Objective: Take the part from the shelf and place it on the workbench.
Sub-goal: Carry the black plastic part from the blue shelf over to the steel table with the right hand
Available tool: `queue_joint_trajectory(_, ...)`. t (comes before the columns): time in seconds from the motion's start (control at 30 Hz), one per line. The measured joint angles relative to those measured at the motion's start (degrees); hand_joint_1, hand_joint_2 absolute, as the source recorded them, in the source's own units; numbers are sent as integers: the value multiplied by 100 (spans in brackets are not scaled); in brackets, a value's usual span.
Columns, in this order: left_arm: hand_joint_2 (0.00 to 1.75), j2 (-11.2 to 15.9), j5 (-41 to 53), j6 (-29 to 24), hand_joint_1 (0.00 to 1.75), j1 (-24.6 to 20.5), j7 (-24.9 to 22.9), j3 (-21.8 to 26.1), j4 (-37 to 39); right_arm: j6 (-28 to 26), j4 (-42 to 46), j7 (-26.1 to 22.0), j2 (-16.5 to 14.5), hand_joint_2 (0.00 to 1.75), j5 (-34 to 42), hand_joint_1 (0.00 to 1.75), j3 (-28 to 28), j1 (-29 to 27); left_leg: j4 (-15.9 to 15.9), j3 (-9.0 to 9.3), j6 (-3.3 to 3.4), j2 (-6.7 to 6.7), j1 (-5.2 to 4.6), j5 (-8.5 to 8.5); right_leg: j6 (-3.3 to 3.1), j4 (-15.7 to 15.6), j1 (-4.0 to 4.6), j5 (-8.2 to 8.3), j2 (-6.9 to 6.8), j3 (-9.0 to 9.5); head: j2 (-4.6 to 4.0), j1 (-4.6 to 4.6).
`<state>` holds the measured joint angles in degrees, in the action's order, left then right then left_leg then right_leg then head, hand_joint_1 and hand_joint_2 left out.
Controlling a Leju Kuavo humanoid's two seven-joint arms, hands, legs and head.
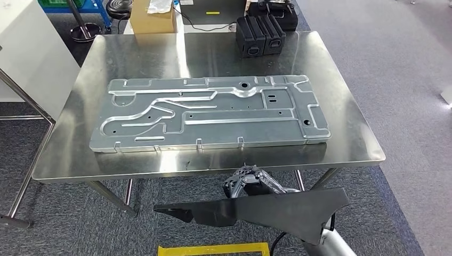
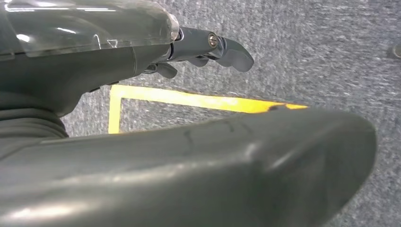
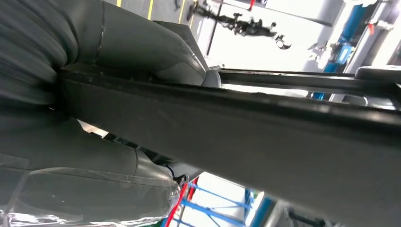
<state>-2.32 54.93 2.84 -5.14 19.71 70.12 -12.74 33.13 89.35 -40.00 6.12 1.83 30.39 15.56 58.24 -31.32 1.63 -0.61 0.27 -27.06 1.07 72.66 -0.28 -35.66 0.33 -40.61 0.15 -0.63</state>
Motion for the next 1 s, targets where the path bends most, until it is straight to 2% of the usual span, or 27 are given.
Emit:
queue_joint_trajectory(0.03,0,-2,7,1,0,-1,4,0,0,-41,9,0,0,175,-47,175,-59,5,-1,97,-5,-5,-10,-65,-32,-311,13,236,0,29,0,1)
queue_joint_trajectory(0.1,0,-31,14,8,0,-1,17,0,10,-179,33,-1,3,175,-172,175,-174,25,-1,233,-35,-20,-26,-195,-140,-1018,69,1001,17,99,0,-5)
queue_joint_trajectory(0.13,0,-44,13,13,0,-9,24,1,15,-266,52,-1,5,175,-233,175,-220,42,-10,256,-63,-30,-29,-249,-181,-1234,94,1287,25,118,0,-8)
queue_joint_trajectory(0.17,0,-55,11,17,0,-14,32,1,21,-351,80,2,8,175,-285,175,-260,68,-8,274,-92,-36,-30,-279,-211,-1354,111,1451,37,123,0,-12)
queue_joint_trajectory(0.23,0,-46,4,23,0,-24,69,2,22,-497,148,67,-3,175,-333,175,-303,216,14,296,-149,-30,-38,-288,-241,-1417,98,1442,46,184,0,-10)
queue_joint_trajectory(0.3,0,-43,-4,33,0,-37,122,2,22,-654,202,242,-65,175,-284,175,-310,507,308,177,-197,-12,-41,-304,-292,-1480,62,1410,56,279,0,-24)
queue_joint_trajectory(0.33,0,-43,-6,39,0,-51,139,2,22,-749,222,341,-113,175,-226,175,-313,674,600,12,-228,-4,-29,-391,-312,-1497,45,1388,58,323,0,-32)
queue_joint_trajectory(0.4,0,-49,-9,51,0,-67,152,4,22,-909,246,472,-185,175,-79,175,-348,983,1260,-404,-300,5,5,-682,-337,-1498,41,1323,56,384,0,-45)
queue_joint_trajectory(0.43,0,-48,-11,56,0,-62,157,7,22,-962,252,512,-207,175,29,175,-388,1126,1482,-581,-333,8,24,-788,-337,-1492,40,1290,55,415,0,-44)
queue_joint_trajectory(0.47,0,-48,-14,64,0,-52,163,10,22,-994,254,544,-218,175,154,175,-443,1265,1537,-683,-355,12,37,-781,-333,-1482,37,1256,55,448,0,-44)
queue_joint_trajectory(0.5,0,-48,-14,72,0,-45,171,12,22,-1013,252,569,-227,175,295,175,-516,1403,1408,-699,-371,15,46,-640,-324,-1466,31,1220,56,482,0,-44)
queue_joint_trajectory(0.57,0,-48,-13,85,0,-39,184,13,22,-1036,240,617,-240,175,569,175,-702,1675,725,-517,-373,22,59,-123,-289,-1420,14,1141,54,543,0,-43)
queue_joint_trajectory(0.63,0,-48,-3,96,0,-47,192,13,22,-1059,201,668,-251,175,786,175,-932,1937,168,-367,-321,29,39,129,-235,-1377,15,1090,55,556,0,-43)
queue_joint_trajectory(0.73,0,-49,14,93,0,-38,195,13,22,-1103,105,800,-257,175,953,175,-1277,2293,61,-344,-180,27,13,191,-142,-1364,26,1063,51,536,0,-42)
queue_joint_trajectory(0.8,0,-51,18,86,0,-33,196,13,22,-1193,5,918,-257,175,887,175,-1476,2535,24,-327,-114,30,34,230,-81,-1240,16,965,37,488,0,-31)
queue_joint_trajectory(0.83,0,-52,20,85,0,-36,196,13,22,-1270,-73,972,-254,175,771,175,-1558,2663,6,-316,-86,34,44,237,-50,-1027,10,838,28,388,0,-23)
queue_joint_trajectory(0.9,0,-51,22,86,0,-41,198,13,22,-1529,-292,1071,-234,175,305,175,-1649,2876,0,-311,-51,38,43,228,1,-314,-12,506,9,33,0,-6)
queue_joint_trajectory(0.93,0,-51,22,87,0,-41,199,14,22,-1731,-436,1122,-213,175,-82,175,-1655,2951,2,-308,-45,36,43,222,17,28,-20,393,4,-149,0,-5)
queue_joint_trajectory(0.97,0,-50,22,92,0,-40,201,14,22,-2003,-606,1200,-190,175,-613,175,-1626,3016,3,-301,-42,33,43,215,26,207,-29,385,0,-259,0,-5)
queue_joint_trajectory(1.0,0,-50,23,98,0,-39,203,15,22,-2326,-811,1294,-166,175,-1243,175,-1566,3081,6,-289,-45,27,43,206,24,162,-36,492,-2,-261,0,-5)
